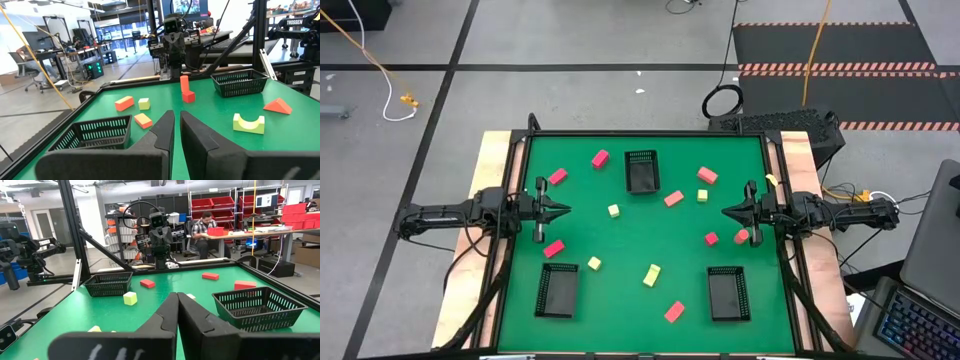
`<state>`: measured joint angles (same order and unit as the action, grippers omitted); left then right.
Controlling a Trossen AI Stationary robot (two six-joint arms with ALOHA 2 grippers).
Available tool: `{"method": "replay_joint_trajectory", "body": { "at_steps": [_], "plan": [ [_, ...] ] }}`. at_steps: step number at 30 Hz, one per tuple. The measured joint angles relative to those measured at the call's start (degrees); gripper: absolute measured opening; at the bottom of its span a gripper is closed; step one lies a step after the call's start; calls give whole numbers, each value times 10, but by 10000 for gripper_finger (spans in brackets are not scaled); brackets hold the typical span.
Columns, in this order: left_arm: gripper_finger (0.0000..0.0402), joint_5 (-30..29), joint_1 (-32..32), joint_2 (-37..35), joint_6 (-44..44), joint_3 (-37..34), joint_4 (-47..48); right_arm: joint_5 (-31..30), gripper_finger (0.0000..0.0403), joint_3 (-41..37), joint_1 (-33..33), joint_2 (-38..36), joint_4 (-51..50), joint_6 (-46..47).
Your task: Sort & place blocks by color
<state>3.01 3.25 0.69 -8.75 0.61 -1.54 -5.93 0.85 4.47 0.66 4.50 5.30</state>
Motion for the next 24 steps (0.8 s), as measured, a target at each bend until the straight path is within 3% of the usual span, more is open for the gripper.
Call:
{"method": "replay_joint_trajectory", "body": {
  "at_steps": [24],
  "plan": [
    [33,-4,0,0,-29,0,-17,0,0,0,0,0,0,0]
  ]
}}
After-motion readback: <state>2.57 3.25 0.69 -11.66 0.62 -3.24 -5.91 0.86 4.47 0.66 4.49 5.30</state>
